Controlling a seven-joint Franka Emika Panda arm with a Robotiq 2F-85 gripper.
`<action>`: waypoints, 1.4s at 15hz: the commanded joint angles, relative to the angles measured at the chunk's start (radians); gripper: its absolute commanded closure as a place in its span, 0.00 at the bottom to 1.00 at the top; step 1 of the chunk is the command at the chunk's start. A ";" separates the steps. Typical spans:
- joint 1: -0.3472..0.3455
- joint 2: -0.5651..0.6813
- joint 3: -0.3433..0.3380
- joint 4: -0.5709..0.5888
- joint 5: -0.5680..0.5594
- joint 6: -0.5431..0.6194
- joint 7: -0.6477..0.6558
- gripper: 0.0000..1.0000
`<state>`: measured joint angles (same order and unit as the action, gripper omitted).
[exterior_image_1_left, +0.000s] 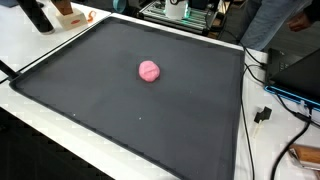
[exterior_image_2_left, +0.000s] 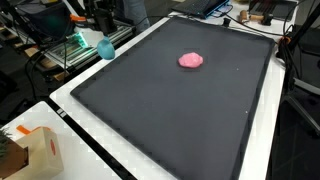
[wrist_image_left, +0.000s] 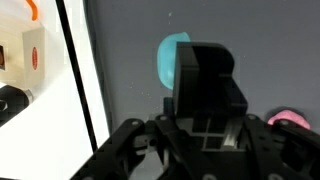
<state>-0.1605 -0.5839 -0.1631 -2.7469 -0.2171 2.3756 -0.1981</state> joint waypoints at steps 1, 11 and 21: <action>-0.003 -0.001 0.004 0.001 0.003 -0.003 -0.002 0.50; -0.003 -0.001 0.003 0.001 0.003 -0.003 -0.002 0.50; 0.088 0.054 -0.067 0.047 0.136 0.010 -0.119 0.75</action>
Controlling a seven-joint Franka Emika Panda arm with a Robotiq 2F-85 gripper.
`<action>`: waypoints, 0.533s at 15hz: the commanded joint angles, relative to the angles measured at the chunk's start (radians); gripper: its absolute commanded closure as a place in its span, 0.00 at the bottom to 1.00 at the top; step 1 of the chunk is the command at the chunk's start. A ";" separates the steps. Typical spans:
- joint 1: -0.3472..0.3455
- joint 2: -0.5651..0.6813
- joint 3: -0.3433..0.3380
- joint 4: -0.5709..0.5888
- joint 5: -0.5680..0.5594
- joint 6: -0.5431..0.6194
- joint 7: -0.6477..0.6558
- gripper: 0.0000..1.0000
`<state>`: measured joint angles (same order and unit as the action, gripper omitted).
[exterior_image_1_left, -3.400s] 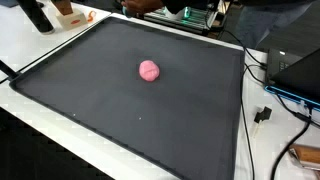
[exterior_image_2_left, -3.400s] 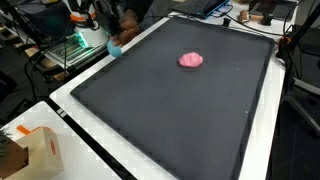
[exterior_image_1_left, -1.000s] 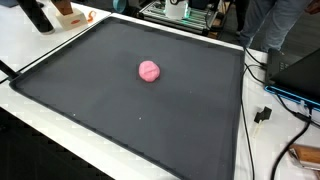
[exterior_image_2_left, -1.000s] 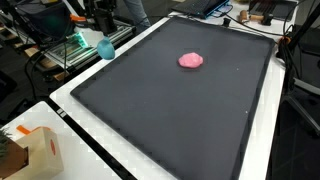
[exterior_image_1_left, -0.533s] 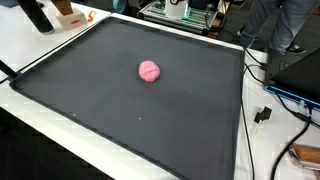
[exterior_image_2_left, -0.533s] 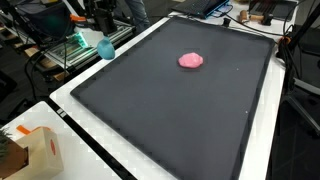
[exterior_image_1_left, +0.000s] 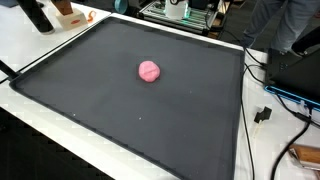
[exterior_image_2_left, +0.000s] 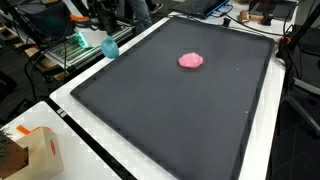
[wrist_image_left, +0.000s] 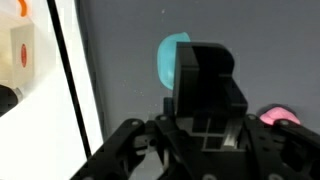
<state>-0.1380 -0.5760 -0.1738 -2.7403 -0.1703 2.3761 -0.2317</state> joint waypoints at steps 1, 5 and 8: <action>0.095 0.060 -0.080 0.055 0.138 0.014 -0.130 0.75; 0.219 0.128 -0.188 0.114 0.367 0.040 -0.341 0.75; 0.310 0.183 -0.274 0.161 0.589 0.012 -0.545 0.75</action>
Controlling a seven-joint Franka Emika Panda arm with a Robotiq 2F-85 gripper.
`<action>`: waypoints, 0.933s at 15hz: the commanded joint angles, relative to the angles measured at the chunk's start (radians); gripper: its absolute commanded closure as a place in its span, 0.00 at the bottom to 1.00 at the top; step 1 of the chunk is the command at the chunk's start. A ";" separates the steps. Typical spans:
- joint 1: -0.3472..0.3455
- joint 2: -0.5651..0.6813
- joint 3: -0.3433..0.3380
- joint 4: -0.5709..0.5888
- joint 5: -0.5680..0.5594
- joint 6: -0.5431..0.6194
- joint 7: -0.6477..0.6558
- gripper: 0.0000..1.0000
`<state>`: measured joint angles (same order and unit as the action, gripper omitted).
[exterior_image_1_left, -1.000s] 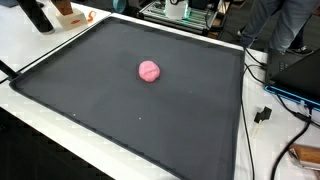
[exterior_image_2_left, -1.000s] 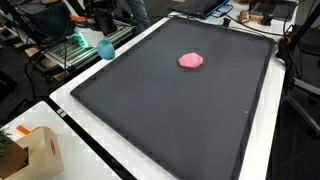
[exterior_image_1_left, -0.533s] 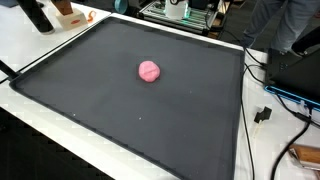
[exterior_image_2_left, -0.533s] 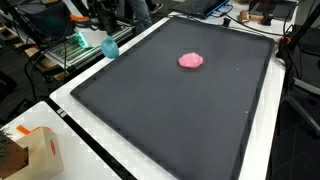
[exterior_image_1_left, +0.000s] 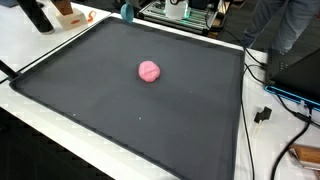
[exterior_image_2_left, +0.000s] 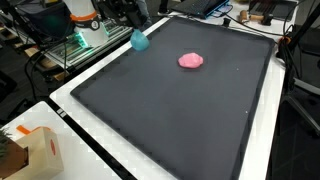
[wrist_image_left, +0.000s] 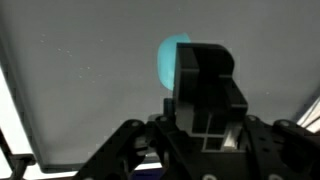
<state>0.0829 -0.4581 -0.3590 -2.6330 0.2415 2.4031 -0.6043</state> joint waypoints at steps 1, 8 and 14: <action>0.114 0.094 -0.113 0.073 0.267 -0.026 -0.246 0.75; 0.132 0.314 -0.168 0.196 0.789 -0.276 -0.683 0.75; -0.064 0.511 0.061 0.261 0.976 -0.292 -0.774 0.75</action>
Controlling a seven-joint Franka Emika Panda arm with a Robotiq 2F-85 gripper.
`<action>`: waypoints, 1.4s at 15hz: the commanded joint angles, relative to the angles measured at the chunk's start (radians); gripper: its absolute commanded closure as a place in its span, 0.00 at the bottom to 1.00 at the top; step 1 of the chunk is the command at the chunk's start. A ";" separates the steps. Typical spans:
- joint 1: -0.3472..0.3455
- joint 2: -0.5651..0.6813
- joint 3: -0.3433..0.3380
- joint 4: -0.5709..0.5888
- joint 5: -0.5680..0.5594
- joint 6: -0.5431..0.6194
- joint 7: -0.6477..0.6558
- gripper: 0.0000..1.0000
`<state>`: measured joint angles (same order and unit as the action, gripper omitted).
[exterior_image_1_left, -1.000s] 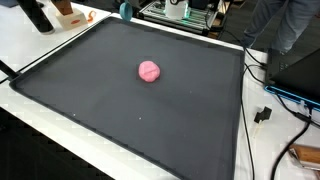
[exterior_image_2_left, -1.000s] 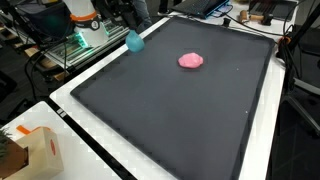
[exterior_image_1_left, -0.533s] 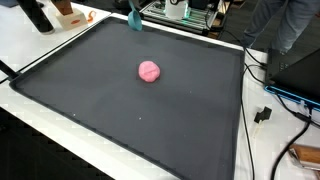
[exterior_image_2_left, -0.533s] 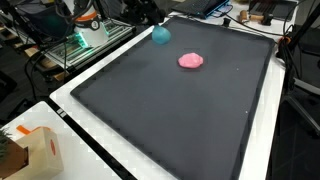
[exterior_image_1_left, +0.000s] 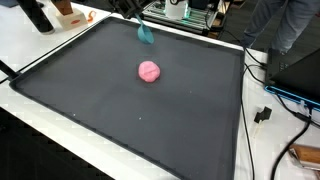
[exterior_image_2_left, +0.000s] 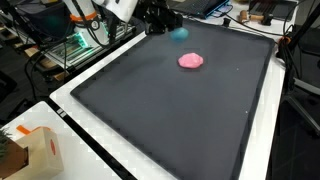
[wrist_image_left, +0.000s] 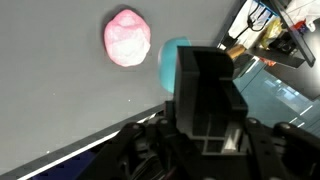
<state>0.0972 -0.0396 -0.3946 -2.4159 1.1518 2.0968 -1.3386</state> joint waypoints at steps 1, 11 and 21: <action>-0.096 0.115 0.124 0.053 0.080 0.013 -0.040 0.75; -0.184 0.280 0.246 0.150 0.210 -0.009 -0.052 0.75; -0.200 0.329 0.265 0.185 0.219 -0.019 -0.027 0.75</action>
<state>-0.0800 0.2747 -0.1442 -2.2428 1.3484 2.0986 -1.3617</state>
